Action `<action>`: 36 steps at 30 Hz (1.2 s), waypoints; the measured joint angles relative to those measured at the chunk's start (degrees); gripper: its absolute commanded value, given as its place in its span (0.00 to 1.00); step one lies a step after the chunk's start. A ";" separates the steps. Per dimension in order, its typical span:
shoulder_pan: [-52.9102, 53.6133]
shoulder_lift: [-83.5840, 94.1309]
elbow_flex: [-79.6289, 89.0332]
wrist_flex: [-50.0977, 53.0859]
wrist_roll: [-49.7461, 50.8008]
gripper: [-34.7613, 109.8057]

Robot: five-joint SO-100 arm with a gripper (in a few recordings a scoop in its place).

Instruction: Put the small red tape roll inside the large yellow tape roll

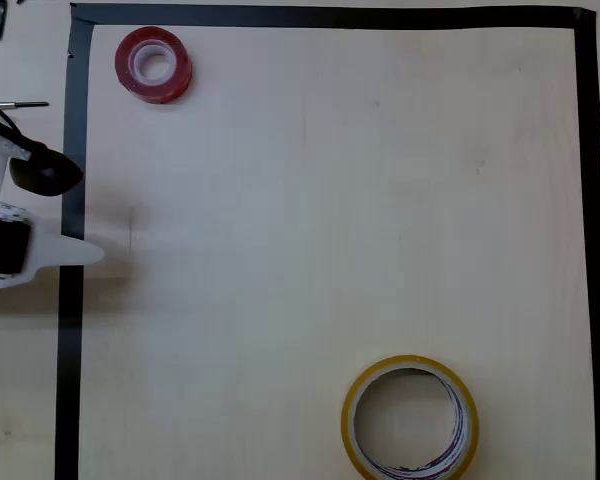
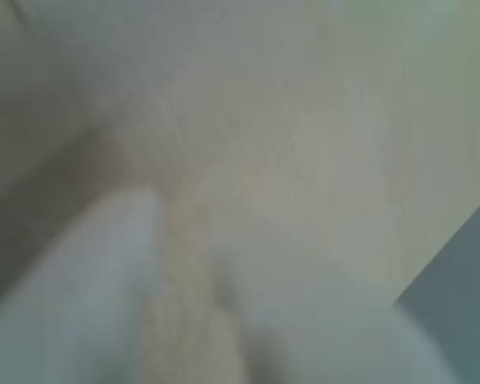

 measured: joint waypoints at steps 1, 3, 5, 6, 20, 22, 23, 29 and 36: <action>0.00 0.00 0.00 0.00 0.00 0.25; -1.67 0.35 0.88 -0.35 0.00 0.24; -4.92 0.53 1.23 -0.53 -0.09 0.24; -5.27 0.53 1.23 -0.53 -0.09 0.24; -12.22 -0.26 1.32 -0.97 -5.10 0.24; -14.24 -3.16 0.44 -2.99 -6.15 0.24; -14.85 -6.33 -0.88 -4.48 -6.50 0.24; -20.57 -42.19 -23.29 -5.80 -8.17 0.24; -26.19 -84.37 -51.77 -0.09 -11.60 0.24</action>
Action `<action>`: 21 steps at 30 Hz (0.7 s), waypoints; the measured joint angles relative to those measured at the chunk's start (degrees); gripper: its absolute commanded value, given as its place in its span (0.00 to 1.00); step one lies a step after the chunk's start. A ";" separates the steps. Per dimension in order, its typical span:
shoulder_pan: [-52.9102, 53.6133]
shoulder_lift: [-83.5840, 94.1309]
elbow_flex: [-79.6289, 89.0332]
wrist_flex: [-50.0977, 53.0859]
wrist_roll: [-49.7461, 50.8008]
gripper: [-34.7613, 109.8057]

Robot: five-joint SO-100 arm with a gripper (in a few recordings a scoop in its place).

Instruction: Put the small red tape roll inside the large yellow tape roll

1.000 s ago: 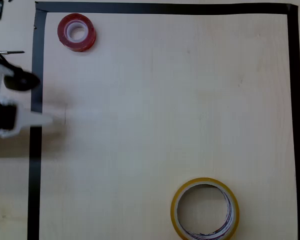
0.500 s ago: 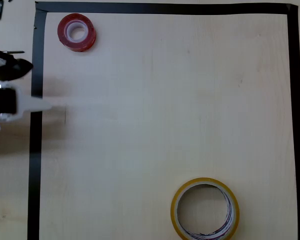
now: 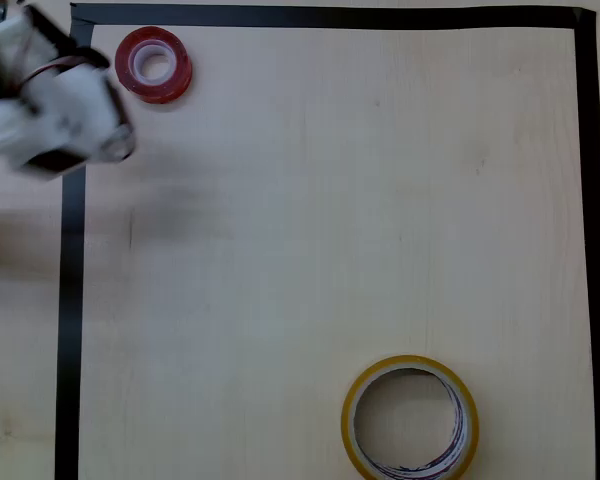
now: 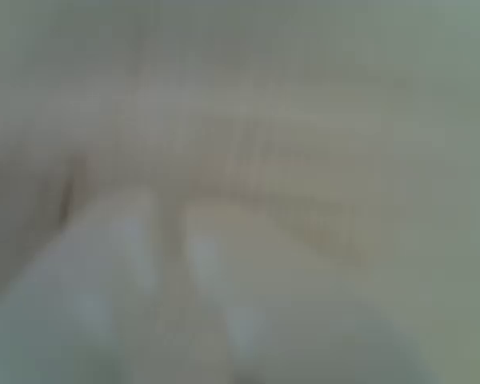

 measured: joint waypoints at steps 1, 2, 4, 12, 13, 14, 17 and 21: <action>-0.88 -2.46 -2.02 0.44 -0.44 0.24; -1.76 -4.31 -3.69 0.35 -0.70 0.24; -3.78 -5.71 -6.06 0.26 -1.23 0.26; -11.69 -6.59 -8.00 -0.35 -2.90 0.33; -12.39 -6.59 -8.00 -0.70 -2.99 0.33; -12.92 -6.68 -7.82 -1.32 -3.34 0.33; -13.80 -6.59 -5.19 -4.04 -4.22 0.33; -14.68 -6.59 -3.78 -6.86 -4.75 0.33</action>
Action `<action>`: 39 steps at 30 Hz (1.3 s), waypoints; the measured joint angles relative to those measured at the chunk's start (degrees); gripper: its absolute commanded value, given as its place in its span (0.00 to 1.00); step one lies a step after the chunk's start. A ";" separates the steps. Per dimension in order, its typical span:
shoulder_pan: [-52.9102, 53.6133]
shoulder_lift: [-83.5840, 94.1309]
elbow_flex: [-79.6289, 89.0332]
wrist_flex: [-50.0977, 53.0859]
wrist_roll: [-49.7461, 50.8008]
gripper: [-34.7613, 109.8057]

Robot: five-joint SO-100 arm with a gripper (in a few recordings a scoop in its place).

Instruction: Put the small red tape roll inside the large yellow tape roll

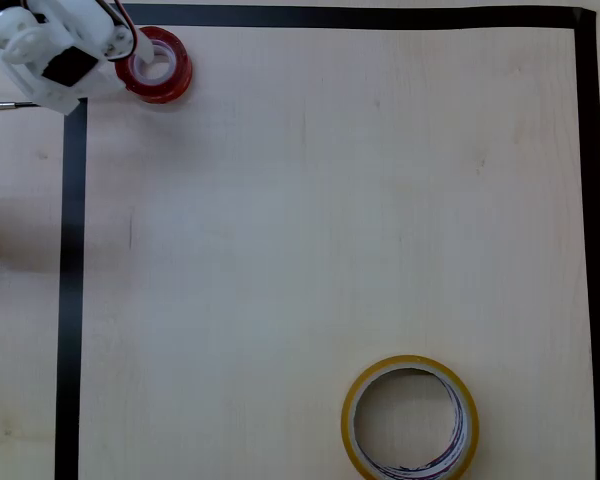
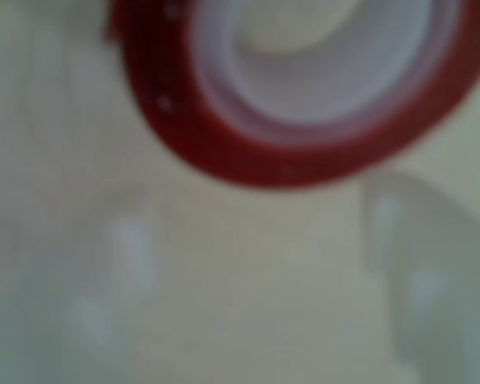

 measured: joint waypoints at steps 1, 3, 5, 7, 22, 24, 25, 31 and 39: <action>-0.53 0.09 0.44 -1.05 0.00 0.33; -1.49 0.00 1.49 -2.11 0.00 0.33; -1.23 0.00 2.11 -3.25 0.00 0.33; -1.58 0.00 2.11 -4.13 0.00 0.32; -2.37 -1.14 6.24 -9.32 0.09 0.32; -2.37 -1.05 6.59 -9.49 0.00 0.33; -2.37 -0.88 6.94 -9.84 0.00 0.33; -2.37 -0.35 8.17 -10.72 0.00 0.34; -3.16 -1.41 4.83 -5.10 0.00 0.34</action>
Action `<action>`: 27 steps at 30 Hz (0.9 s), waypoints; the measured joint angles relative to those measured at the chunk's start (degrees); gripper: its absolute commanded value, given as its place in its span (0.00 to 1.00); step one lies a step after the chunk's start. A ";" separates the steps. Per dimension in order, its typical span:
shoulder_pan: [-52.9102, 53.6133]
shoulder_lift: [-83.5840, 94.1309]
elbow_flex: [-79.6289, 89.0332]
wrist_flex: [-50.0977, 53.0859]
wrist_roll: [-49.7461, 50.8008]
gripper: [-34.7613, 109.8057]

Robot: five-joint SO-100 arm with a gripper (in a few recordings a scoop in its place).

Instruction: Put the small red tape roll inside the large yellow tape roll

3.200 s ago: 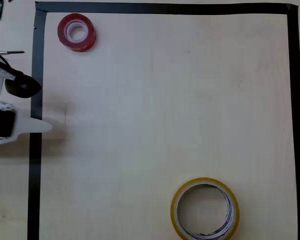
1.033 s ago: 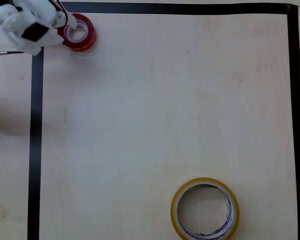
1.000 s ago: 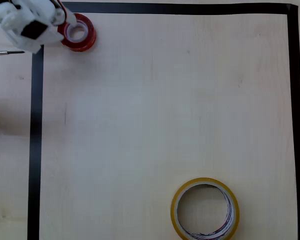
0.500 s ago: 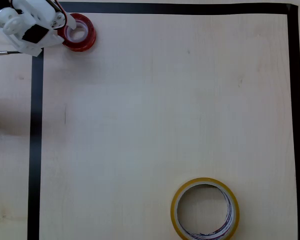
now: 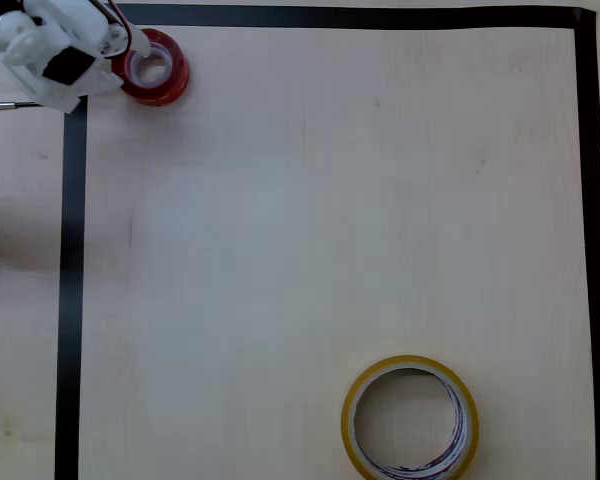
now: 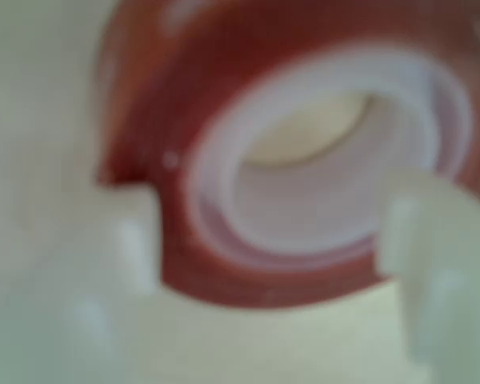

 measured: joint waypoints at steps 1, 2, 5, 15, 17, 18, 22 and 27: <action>-0.18 -0.18 -0.62 0.79 0.00 0.34; -0.35 -0.44 -1.14 2.20 0.00 0.34; -0.70 -0.97 -3.08 5.27 0.00 0.34; -0.70 -0.97 -6.15 10.02 0.00 0.35; -0.70 -0.97 -6.15 9.67 0.00 0.35; -0.70 -0.97 -6.06 9.32 0.00 0.35; -0.26 -0.97 -5.01 8.79 0.00 0.35; 0.18 -0.97 -2.55 7.47 0.09 0.35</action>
